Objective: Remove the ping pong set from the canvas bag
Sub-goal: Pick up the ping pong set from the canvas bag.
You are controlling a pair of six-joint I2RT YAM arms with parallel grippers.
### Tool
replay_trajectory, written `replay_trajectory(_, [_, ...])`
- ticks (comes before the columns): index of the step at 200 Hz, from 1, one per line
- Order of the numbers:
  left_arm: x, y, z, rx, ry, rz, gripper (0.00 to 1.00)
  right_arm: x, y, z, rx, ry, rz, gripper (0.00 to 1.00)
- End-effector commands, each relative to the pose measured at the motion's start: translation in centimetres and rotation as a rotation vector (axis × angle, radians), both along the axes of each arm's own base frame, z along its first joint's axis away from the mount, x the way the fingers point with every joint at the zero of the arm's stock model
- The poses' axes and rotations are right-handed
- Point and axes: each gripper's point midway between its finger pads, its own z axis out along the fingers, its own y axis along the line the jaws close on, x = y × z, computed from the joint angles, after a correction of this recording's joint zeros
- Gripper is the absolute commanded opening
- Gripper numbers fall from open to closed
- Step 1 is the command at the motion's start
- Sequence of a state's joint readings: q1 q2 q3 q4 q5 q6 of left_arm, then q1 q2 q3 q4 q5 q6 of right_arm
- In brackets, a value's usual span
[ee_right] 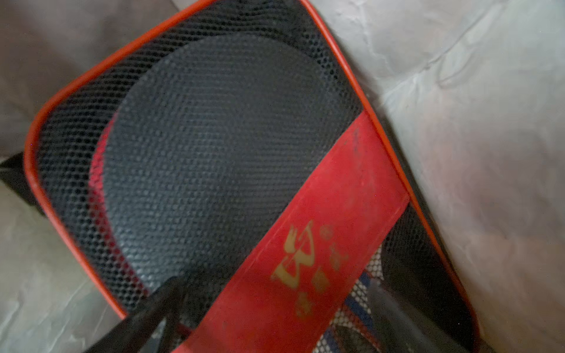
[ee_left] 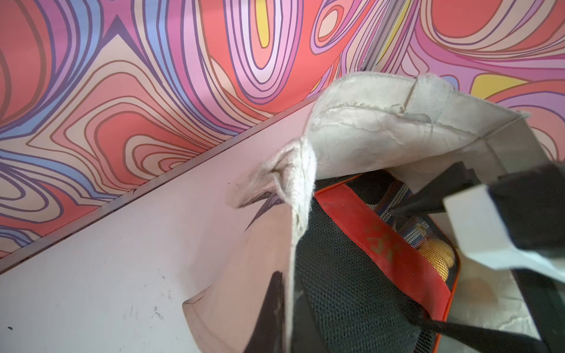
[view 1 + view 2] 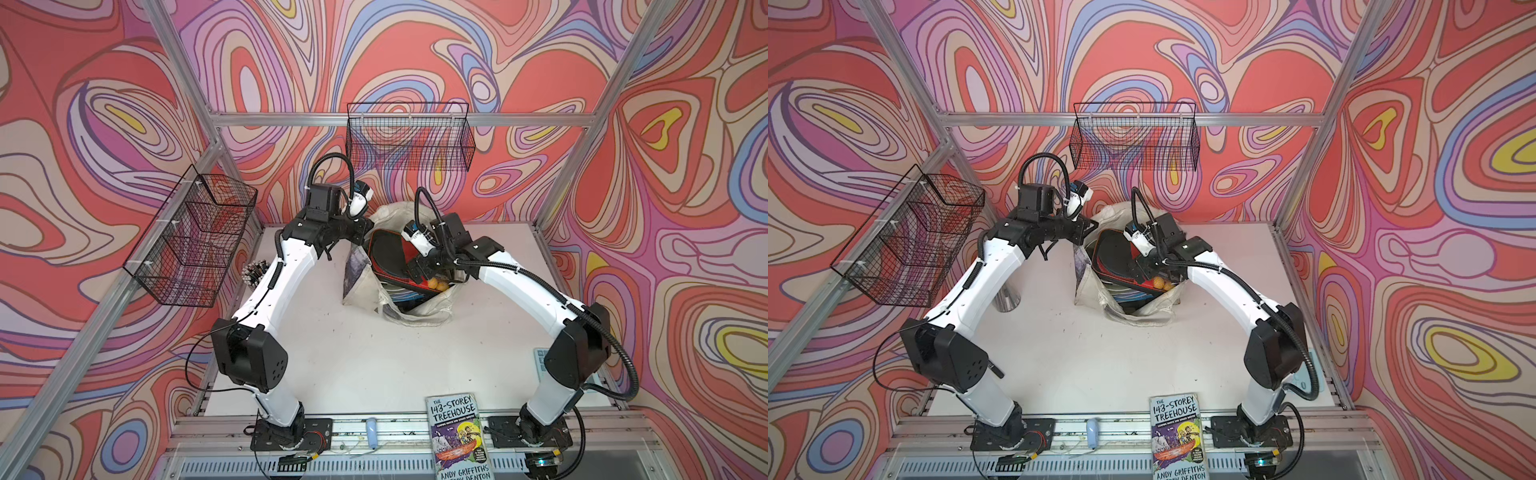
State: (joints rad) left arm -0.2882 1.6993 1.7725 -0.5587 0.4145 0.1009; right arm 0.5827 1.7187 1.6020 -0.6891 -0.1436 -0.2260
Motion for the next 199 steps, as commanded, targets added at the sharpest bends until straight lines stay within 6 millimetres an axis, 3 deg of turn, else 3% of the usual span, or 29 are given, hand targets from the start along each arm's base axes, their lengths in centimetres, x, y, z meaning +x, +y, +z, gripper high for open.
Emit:
replay_trajectory(1, [0.6, -0.8, 9.6, -0.101, -0.277, -0.022, 0.00, -1.6, -0.3, -1.3, -0.097, -0.026, -0.004, 0.98])
replay_trajectory(63, [1.3, -0.7, 8.6, -0.086, -0.241, -0.004, 0.00, -3.3, -0.2, -2.4, -0.154, -0.080, -0.035, 0.97])
replay_trajectory(88, [1.2, -0.9, 8.6, -0.095, -0.236, -0.013, 0.00, -1.2, -1.7, -3.1, -0.229, -0.163, -0.167, 0.92])
replay_trajectory(120, [0.8, -1.1, 8.4, -0.094, -0.227, -0.031, 0.00, 0.8, -2.6, -2.1, -0.218, -0.277, -0.290, 0.86])
replay_trajectory(170, [-0.3, -2.1, 7.7, -0.112, -0.210, -0.110, 0.00, 2.1, -3.4, 2.4, -0.135, -0.438, -0.382, 0.60])
replay_trajectory(199, [-0.4, -2.4, 7.0, -0.122, -0.190, -0.132, 0.00, 2.9, -3.1, 3.3, -0.131, -0.482, -0.394, 0.43])
